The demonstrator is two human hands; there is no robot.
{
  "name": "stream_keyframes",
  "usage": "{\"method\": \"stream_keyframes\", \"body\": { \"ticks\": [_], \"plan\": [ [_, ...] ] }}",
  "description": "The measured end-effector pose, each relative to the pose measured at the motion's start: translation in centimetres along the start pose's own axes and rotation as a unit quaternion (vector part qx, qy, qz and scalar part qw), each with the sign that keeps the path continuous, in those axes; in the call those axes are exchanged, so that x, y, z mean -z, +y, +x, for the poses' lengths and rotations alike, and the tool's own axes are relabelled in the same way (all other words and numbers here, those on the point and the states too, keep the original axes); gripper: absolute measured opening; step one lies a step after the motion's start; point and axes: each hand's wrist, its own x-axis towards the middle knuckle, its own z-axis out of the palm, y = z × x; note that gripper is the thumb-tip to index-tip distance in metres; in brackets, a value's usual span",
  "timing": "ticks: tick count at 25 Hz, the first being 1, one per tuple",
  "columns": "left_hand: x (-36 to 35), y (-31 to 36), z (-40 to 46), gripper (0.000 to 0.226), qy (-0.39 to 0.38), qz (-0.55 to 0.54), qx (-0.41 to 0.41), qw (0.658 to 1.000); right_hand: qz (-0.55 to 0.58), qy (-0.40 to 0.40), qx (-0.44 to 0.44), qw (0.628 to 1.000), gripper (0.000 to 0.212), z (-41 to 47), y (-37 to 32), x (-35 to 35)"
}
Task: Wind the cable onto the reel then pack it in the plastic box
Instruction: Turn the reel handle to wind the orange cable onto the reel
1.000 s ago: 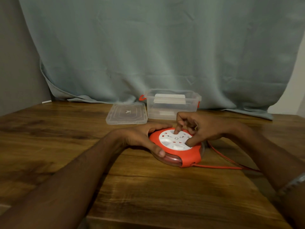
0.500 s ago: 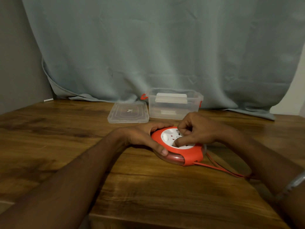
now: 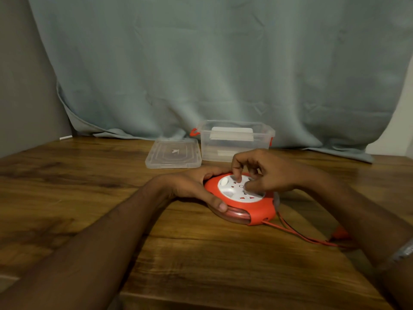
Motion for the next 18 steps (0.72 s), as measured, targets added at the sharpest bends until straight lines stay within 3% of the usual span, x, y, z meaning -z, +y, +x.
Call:
{"method": "stream_keyframes", "body": {
  "ticks": [3,7,11,15,18],
  "plan": [
    [0.2,0.0,0.0,0.079,-0.006,-0.002,0.015,1.0,-0.006,-0.048,-0.026,0.999,0.044,-0.5,0.9,0.9],
    [0.2,0.0,-0.1,0.11,-0.004,0.011,0.021,1.0,0.104,-0.084,-0.046,0.99,0.058,-0.3,2.4,0.4],
    [0.2,0.1,-0.3,0.114,-0.007,0.027,0.029,0.999,0.119,-0.073,-0.047,0.989,0.069,-0.4,2.9,0.4],
    [0.2,0.4,-0.4,0.108,-0.017,0.031,0.039,0.999,0.071,-0.043,-0.058,0.995,0.063,-0.4,2.4,0.1],
    [0.2,0.1,-0.3,0.117,-0.01,0.027,0.032,0.999,0.033,-0.026,-0.045,0.998,0.047,-0.3,1.9,-0.2]
  ]
}}
